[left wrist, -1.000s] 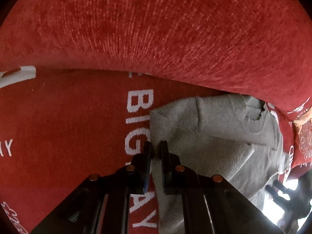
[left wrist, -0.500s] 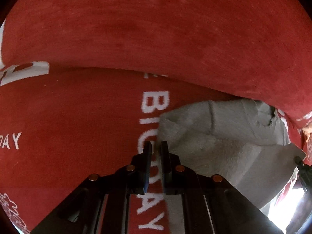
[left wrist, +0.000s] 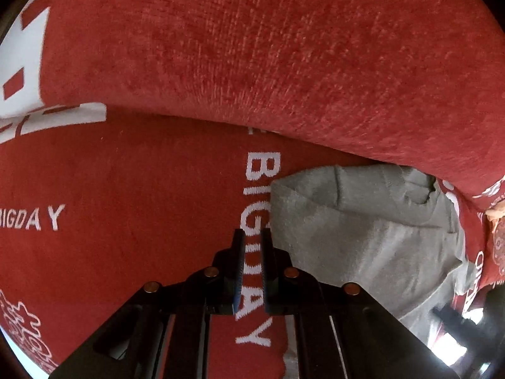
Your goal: Fold small clothes
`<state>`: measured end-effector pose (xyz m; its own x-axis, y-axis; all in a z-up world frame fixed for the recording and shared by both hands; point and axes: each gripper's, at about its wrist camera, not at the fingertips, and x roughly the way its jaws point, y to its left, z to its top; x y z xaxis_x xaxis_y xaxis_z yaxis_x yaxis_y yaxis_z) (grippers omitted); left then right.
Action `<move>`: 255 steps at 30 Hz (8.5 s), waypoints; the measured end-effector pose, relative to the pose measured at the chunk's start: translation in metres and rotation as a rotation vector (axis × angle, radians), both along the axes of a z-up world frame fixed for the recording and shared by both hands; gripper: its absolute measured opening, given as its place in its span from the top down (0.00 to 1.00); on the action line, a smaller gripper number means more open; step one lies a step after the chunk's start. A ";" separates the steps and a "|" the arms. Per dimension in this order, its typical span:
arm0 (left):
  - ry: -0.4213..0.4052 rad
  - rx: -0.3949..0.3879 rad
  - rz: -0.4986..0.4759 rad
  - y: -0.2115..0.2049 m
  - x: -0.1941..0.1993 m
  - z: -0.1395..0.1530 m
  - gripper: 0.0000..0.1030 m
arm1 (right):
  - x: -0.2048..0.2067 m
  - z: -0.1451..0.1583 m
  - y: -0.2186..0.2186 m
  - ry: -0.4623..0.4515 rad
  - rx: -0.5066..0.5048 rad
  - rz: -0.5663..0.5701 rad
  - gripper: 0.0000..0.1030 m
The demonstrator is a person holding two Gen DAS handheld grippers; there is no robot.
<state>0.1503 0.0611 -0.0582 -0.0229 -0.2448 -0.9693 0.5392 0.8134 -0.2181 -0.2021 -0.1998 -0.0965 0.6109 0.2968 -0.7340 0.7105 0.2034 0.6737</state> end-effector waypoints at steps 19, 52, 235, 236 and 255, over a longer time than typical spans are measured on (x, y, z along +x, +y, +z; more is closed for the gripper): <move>-0.018 0.064 0.063 0.071 -0.018 0.003 0.91 | 0.122 -0.073 0.124 -0.055 0.266 0.091 0.94; -0.062 0.142 -0.119 -0.013 -0.095 -0.001 0.85 | -0.089 0.001 -0.067 0.337 -0.229 -0.112 0.61; 0.036 0.003 -0.045 -0.094 -0.153 0.020 0.78 | -0.116 0.004 -0.175 0.129 -0.166 -0.045 0.65; 0.038 0.009 -0.054 -0.102 -0.156 0.016 0.78 | -0.109 -0.006 -0.180 0.149 -0.152 -0.040 0.65; -0.025 0.104 -0.058 -0.106 -0.134 0.013 0.78 | -0.104 0.013 -0.174 0.346 -0.303 0.034 0.84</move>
<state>0.0166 -0.0453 -0.0450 -0.0097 -0.1416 -0.9899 0.5904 0.7981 -0.1200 -0.3059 -0.3740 -0.0835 0.3080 0.0532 -0.9499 0.8727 0.3818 0.3044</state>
